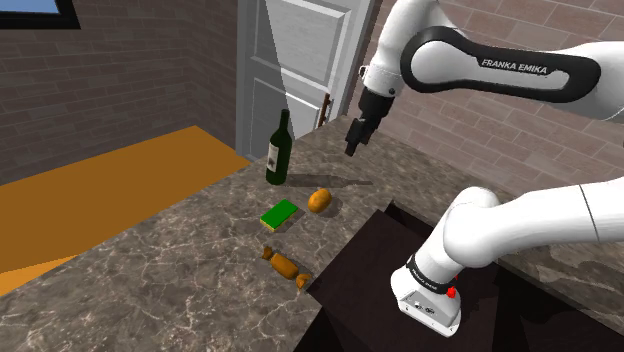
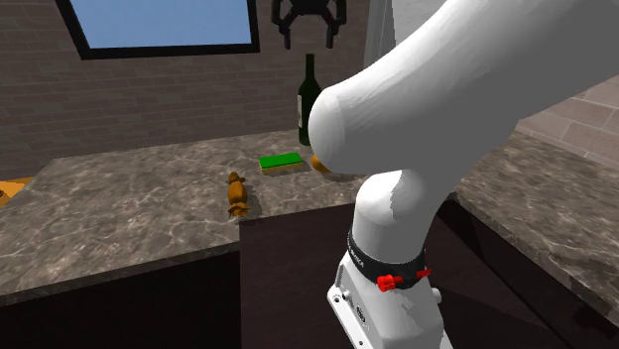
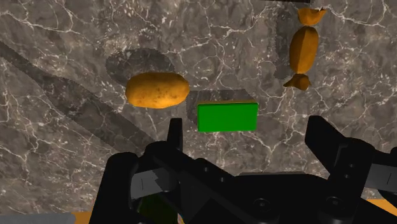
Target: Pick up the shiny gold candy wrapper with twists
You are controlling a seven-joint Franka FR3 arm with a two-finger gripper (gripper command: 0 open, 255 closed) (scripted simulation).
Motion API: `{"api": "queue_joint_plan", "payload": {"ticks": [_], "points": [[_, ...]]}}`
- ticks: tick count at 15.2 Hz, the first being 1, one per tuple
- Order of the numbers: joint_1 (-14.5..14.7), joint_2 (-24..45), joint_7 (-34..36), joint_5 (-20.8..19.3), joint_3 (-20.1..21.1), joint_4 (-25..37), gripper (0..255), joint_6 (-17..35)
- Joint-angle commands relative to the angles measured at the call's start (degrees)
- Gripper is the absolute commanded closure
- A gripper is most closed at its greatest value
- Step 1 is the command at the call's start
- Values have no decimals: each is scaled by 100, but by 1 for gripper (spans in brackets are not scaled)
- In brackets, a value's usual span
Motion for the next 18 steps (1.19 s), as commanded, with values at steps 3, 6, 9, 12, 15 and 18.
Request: {"api": "queue_joint_plan", "payload": {"ticks": [3, 6, 9, 12, 15, 18], "points": [[155, 206, 302, 180, 350, -443, 0, 627], [271, 443, 518, 308, 613, -746, 0, 1140], [382, 771, 742, 425, 887, -985, 0, 1679], [476, 1193, 979, 516, 1172, -1156, 0, 2243], [541, 1707, 1242, 558, 1468, -1255, 0, 2824], [567, 2309, 1553, 509, 1770, -1279, 0, 3412]]}}
